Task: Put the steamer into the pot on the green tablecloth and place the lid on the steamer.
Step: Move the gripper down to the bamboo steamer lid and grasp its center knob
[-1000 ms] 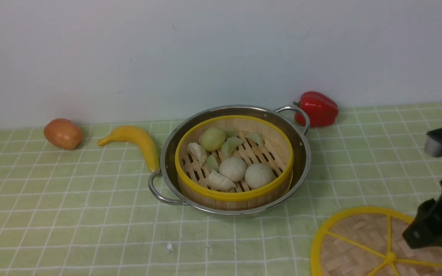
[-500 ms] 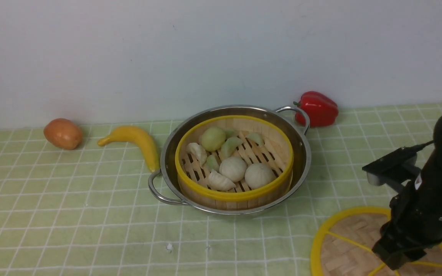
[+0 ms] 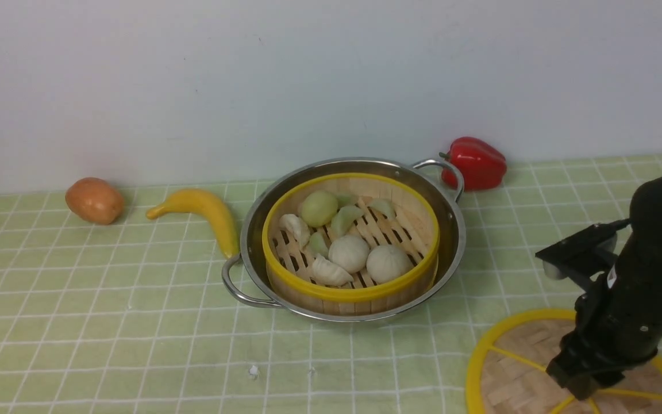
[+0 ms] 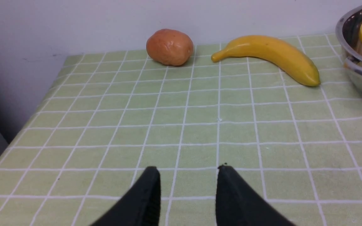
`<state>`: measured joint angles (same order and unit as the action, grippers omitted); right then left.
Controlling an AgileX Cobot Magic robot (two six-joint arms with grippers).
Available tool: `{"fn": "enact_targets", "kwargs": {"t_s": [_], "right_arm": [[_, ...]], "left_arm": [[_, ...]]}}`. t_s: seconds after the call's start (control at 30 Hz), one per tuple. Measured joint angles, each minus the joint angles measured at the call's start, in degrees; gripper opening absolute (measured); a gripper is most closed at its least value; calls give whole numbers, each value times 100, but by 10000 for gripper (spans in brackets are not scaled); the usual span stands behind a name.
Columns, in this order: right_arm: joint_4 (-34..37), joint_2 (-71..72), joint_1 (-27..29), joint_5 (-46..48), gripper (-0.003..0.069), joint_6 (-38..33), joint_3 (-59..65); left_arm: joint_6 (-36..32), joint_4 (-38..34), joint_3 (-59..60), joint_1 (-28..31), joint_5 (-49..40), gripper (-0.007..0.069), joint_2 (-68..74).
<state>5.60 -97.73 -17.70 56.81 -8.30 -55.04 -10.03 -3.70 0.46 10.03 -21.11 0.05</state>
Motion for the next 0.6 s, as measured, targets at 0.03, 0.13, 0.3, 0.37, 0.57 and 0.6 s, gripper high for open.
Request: {"fn": "enact_targets", "kwargs": {"t_s": [0.03, 0.13, 0.3, 0.37, 0.57, 0.6], "right_arm": [[0, -7, 0, 17, 216, 13, 0], [24, -23, -5, 95, 145, 154, -30], [-254, 303, -11, 145, 147, 688, 13], [-442, 627, -11, 153, 147, 885, 15], [-326, 1868, -44, -353, 147, 623, -106], [-165, 1944, -58, -434, 147, 420, -179]], "left_arm": [[0, 0, 0, 0, 0, 243, 0], [0, 0, 0, 0, 0, 243, 0], [0, 0, 0, 0, 0, 243, 0], [0, 0, 0, 0, 0, 243, 0], [0, 7, 0, 0, 0, 243, 0], [0, 7, 0, 0, 0, 243, 0]]}}
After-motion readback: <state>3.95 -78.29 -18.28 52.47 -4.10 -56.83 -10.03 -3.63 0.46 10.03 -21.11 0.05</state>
